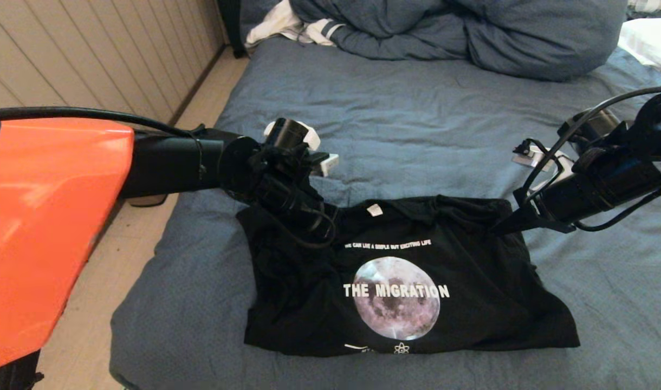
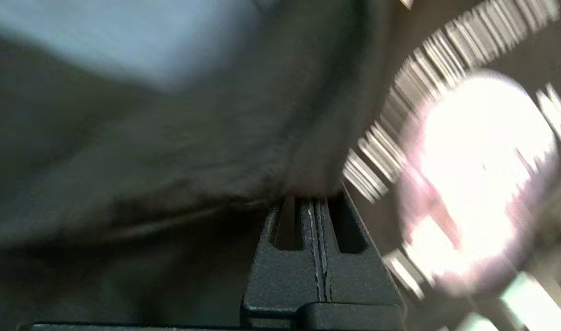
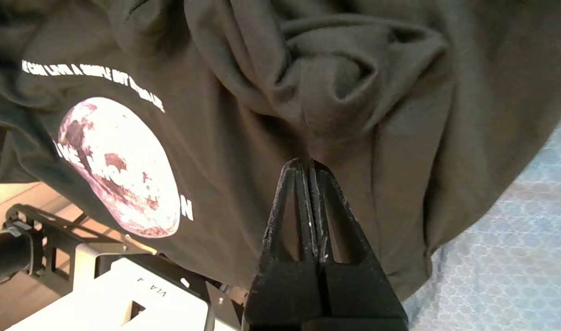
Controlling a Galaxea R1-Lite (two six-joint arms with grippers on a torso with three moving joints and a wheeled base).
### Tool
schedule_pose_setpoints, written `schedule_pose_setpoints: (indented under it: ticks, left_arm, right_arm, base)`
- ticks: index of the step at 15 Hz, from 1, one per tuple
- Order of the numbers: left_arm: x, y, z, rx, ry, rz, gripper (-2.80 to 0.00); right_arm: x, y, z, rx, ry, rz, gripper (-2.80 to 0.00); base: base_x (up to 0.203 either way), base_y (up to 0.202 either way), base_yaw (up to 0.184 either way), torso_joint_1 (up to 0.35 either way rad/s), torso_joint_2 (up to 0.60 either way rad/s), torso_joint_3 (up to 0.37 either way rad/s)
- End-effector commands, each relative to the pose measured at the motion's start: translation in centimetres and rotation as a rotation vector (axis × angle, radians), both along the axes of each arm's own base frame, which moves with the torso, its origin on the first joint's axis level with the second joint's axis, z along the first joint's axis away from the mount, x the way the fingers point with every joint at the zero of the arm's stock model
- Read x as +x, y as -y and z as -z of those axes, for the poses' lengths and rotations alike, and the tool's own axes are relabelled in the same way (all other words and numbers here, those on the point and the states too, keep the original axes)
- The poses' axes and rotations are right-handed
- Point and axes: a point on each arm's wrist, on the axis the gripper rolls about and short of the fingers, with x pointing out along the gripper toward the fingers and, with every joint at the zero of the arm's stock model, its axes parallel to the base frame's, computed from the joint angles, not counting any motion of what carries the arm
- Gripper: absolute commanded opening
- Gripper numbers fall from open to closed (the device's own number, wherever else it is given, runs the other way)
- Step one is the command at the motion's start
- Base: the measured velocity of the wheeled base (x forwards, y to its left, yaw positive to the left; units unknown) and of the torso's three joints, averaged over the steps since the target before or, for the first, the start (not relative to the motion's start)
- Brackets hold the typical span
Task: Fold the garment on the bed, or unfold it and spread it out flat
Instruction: Fold the black T-shirt
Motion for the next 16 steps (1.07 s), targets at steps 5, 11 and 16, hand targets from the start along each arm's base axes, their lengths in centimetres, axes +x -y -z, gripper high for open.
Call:
schedule_pose_setpoints:
  ticks: [5,11,16]
  left_arm:
    - [5.2,-1.9,-0.9,-0.111,0.31,-0.22,-2.8]
    - [6.2,-2.0,-1.6,-0.16,0.415,-0.318,-2.8]
    - [2.1,-5.8,-8.3,-0.229,0.404,-0.386,-2.8]
  right_arm:
    - [-0.4,-1.0,-0.3,0.007,0.001,-0.032,-2.8]
    - [-0.7,-1.4,-0.5,0.008,0.008,-0.042,-2.8]
    - [-0.6,-1.4,-0.3,0.009,0.002,-0.044,-2.8]
  base:
    - [0.0,0.0,0.0,0.0,0.0,0.0]
    - [0.0,0.0,0.0,0.0,0.0,0.0]
    - [0.0,0.0,0.0,0.0,0.0,0.0]
